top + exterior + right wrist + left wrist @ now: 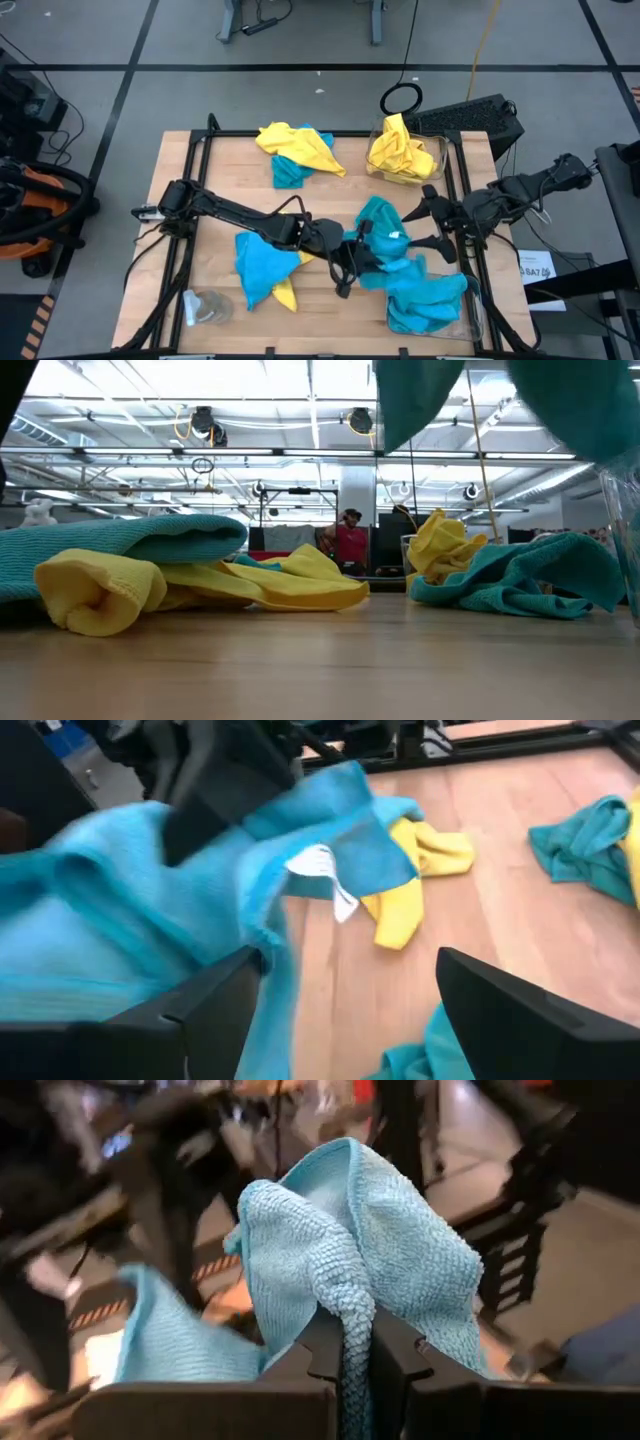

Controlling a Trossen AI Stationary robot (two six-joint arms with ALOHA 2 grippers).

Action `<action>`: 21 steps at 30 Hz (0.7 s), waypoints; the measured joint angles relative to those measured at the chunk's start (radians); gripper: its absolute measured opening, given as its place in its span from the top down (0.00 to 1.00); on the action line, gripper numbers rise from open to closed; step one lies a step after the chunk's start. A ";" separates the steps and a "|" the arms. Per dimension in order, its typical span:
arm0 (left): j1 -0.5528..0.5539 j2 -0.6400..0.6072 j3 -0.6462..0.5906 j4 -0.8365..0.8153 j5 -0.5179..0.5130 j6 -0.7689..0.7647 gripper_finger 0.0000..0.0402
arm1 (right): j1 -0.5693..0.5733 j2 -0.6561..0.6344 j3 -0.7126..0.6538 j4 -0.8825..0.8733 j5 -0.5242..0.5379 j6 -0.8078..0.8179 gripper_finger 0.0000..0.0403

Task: Sort microfiber towel by color & place in baskets
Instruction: Put the blue microfiber cloth into the bottom transparent bin

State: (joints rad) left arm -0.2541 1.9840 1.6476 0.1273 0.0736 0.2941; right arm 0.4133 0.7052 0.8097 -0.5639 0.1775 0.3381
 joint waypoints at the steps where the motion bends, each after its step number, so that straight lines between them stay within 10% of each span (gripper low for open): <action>1: -0.004 0.003 0.001 0.010 0.005 -0.001 0.95 | 0.007 -0.003 0.000 -0.006 0.001 0.009 0.27; 21: 0.022 0.036 -0.001 0.002 -0.143 0.000 0.95 | 0.165 0.155 0.001 0.164 0.130 -0.060 0.27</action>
State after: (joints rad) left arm -0.2325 2.0197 1.6466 0.1288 -0.0692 0.2939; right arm 0.5785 0.8597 0.8104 -0.4003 0.3079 0.2783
